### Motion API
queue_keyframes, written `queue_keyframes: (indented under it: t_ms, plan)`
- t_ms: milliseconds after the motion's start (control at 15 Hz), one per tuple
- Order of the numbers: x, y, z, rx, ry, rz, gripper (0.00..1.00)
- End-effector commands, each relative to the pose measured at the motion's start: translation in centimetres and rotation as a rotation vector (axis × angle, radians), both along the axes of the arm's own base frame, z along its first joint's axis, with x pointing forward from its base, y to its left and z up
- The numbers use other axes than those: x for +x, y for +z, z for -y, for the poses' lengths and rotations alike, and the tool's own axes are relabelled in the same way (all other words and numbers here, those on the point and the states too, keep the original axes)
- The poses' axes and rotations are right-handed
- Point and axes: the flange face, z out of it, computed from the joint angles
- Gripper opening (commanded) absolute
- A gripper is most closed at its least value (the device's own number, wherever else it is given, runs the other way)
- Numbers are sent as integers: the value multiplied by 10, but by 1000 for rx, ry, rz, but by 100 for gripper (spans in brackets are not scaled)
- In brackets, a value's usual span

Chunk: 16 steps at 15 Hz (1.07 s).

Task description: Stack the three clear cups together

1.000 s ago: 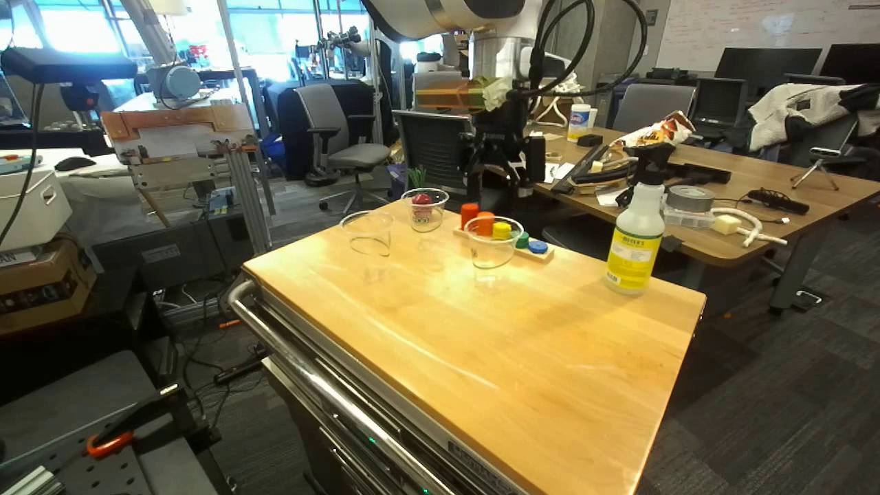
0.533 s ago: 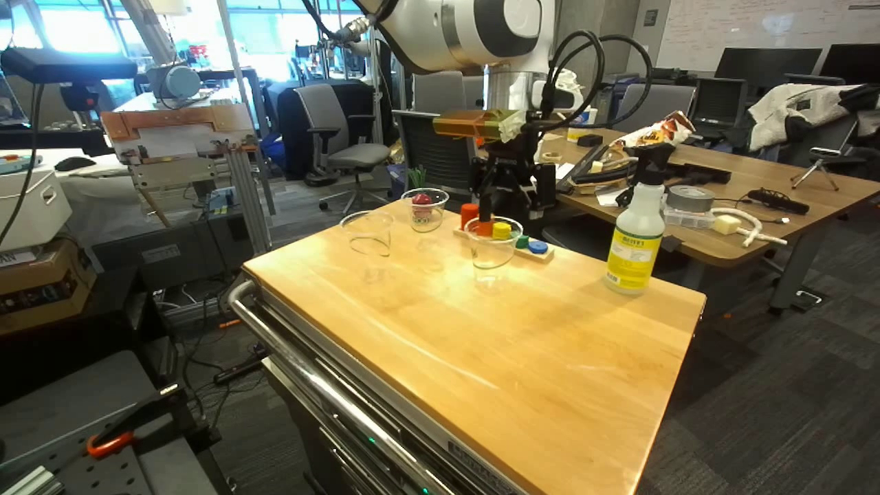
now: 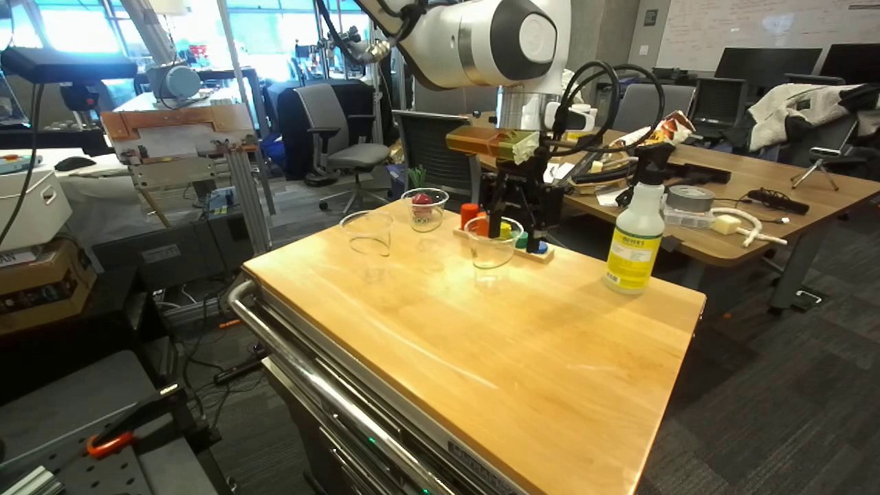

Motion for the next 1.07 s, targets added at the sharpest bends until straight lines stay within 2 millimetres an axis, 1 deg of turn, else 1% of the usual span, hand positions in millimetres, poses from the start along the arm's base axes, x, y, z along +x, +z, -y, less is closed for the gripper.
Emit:
queue_keyframes:
  t_ms: [0,267,333,400,467,600,800,1000]
  plan:
    - [8,4,-2,57,21,5,54]
    - [5,7,1,99,3,14,22]
    - [4,8,3,108,-1,16,16]
    - [2,8,5,125,-15,16,6]
    - [-1,6,9,144,-34,14,2]
    - [-5,3,17,178,-76,12,0]
    - [-12,9,29,272,-150,12,1]
    - [-27,31,38,361,-221,-2,1]
